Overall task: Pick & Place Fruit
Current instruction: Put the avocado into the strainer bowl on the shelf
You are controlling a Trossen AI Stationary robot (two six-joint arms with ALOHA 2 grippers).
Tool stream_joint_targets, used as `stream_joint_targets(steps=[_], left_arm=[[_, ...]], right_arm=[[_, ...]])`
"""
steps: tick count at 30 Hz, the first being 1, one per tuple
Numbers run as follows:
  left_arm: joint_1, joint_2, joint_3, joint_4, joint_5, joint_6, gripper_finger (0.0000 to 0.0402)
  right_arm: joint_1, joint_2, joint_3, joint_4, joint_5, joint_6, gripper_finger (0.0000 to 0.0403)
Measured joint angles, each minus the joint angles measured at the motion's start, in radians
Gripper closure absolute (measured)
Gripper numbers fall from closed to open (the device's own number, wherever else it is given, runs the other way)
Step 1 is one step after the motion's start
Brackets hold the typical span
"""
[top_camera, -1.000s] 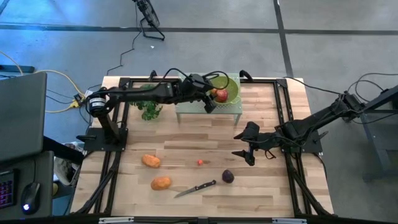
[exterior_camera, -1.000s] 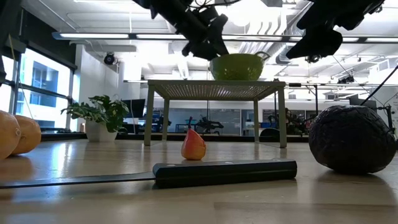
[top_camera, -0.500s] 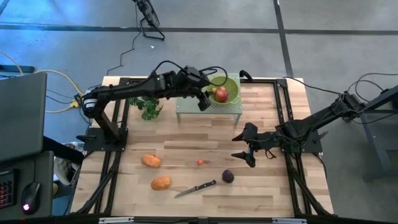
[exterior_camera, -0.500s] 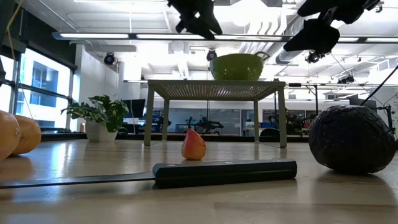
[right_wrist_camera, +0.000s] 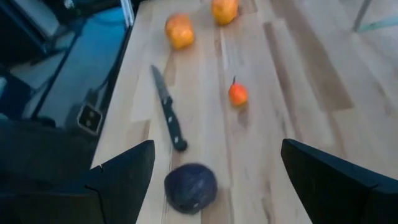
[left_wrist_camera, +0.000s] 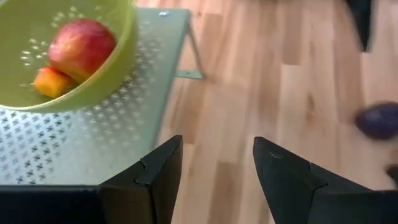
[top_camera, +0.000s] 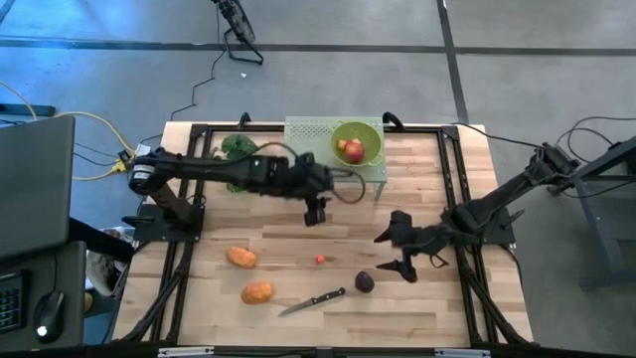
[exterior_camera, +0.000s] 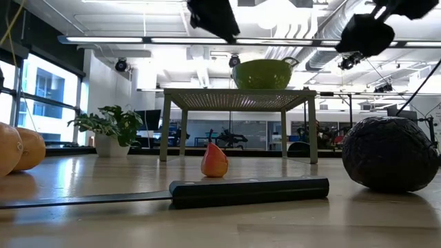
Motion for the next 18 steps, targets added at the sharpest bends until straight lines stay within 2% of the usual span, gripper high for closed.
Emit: stream_joint_targets(steps=[8,18], left_arm=[[-0.135,-0.003,-0.075,0.007,-0.095,-0.080,0.0210],[-0.229,-0.004,-0.153,-0.013,-0.110,-0.208,0.0210]], right_arm=[[0.060,0.118,-0.001,0.017,-0.001,0.000,0.0059],[0.083,0.229,-0.001,0.102,-0.001,-0.063,0.0059]])
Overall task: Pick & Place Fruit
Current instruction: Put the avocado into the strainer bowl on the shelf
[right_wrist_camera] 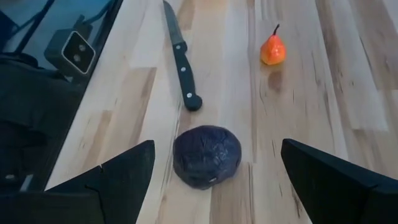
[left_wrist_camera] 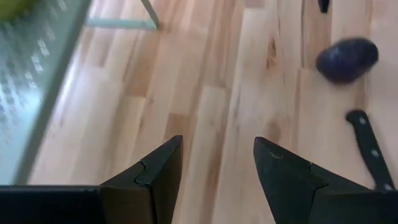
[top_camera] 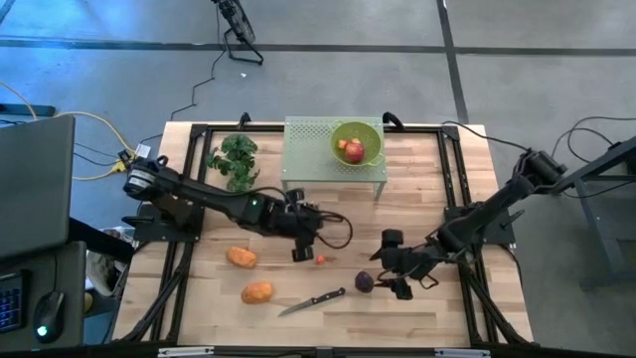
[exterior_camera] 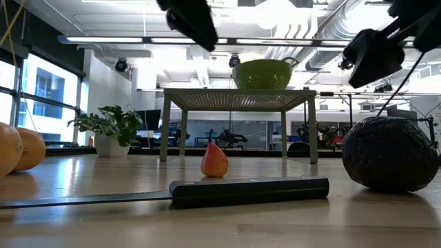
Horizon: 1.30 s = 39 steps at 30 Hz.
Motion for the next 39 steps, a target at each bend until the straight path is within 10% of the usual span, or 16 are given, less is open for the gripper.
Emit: stream_joint_targets(steps=[39], left_arm=[[-0.171,0.000,-0.006,-0.145,0.043,-0.273,0.0210]], right_arm=[[-0.031,0.261,0.001,0.216,-0.108,-0.257,0.0059]])
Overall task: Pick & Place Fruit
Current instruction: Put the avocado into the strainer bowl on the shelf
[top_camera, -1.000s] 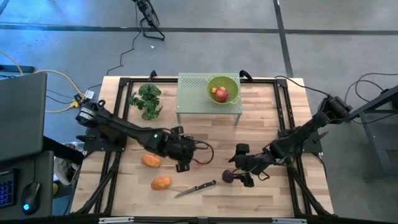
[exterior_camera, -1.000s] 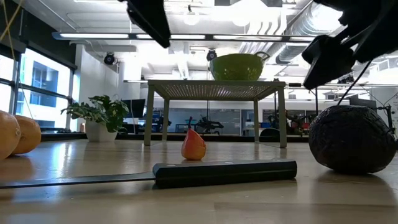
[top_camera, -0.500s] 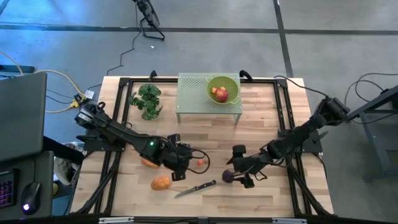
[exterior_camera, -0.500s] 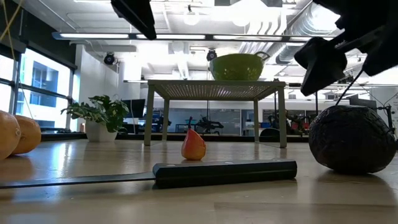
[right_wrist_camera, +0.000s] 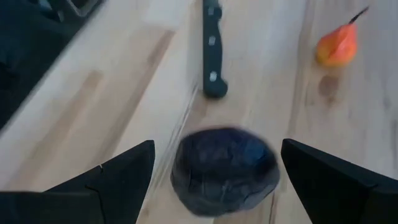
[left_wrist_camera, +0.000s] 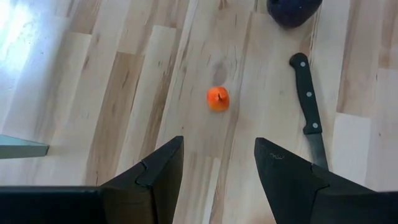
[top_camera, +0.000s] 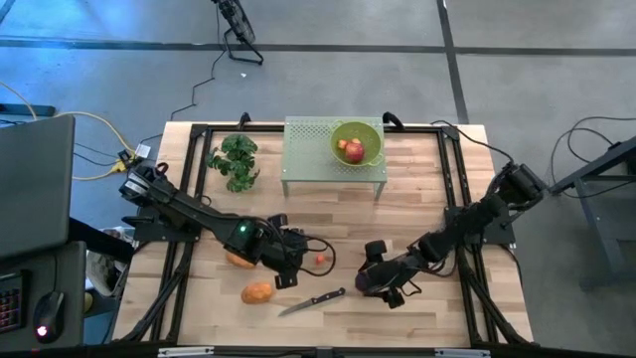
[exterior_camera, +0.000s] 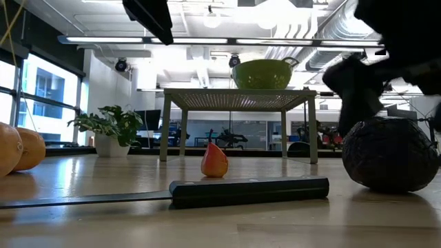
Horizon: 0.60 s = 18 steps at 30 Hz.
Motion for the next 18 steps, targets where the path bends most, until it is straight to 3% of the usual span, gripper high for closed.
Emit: stream_joint_targets(steps=[11,18], left_arm=[[0.000,0.000,0.000,0.008,0.000,-0.002,0.0210],[0.000,0.000,0.000,0.008,0.001,-0.002,0.0210]], right_arm=[[0.000,0.074,0.000,0.020,0.044,0.011,0.0062],[0.000,0.074,0.000,0.020,0.052,0.011,0.0130]])
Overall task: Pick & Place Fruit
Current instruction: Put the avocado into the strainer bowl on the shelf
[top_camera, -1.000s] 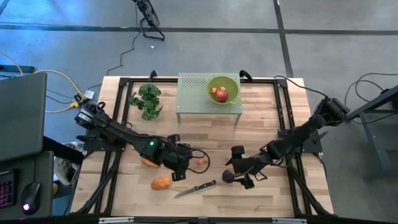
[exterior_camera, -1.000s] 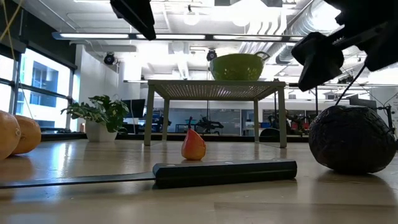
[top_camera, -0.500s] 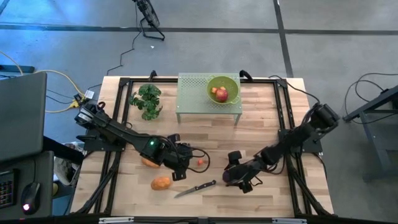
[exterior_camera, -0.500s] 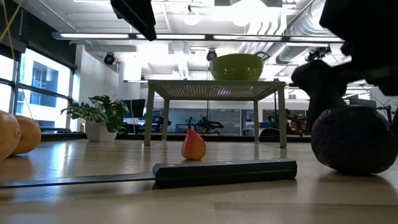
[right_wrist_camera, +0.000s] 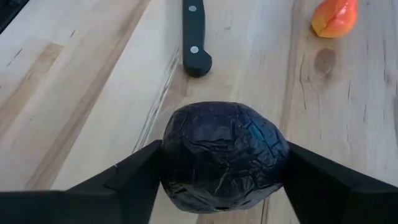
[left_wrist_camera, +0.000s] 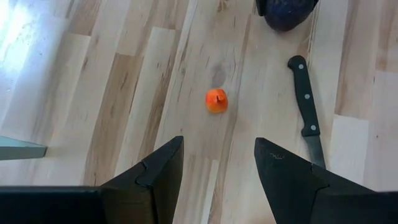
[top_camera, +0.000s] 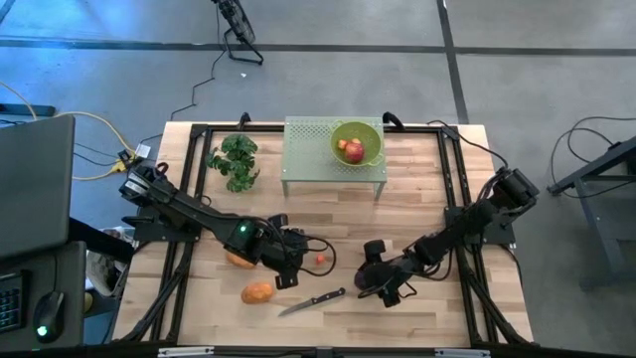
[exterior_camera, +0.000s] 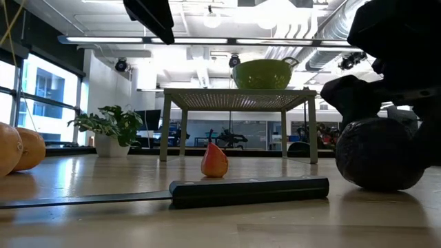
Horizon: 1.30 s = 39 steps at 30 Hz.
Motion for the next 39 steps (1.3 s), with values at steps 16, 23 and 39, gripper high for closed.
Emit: stream_joint_targets(steps=[16,23,39], left_arm=[[0.000,0.000,0.000,-0.001,0.000,0.016,0.0210],[0.000,0.000,-0.001,0.003,-0.001,0.020,0.0210],[0.000,0.001,-0.197,0.265,-0.002,0.039,0.0210]], right_arm=[[-0.001,-0.067,0.000,-0.006,0.004,0.030,0.0154],[-0.005,-0.179,0.000,0.000,0.015,0.030,0.0151],[-0.088,-0.467,0.000,-0.032,0.176,0.018,0.0149]])
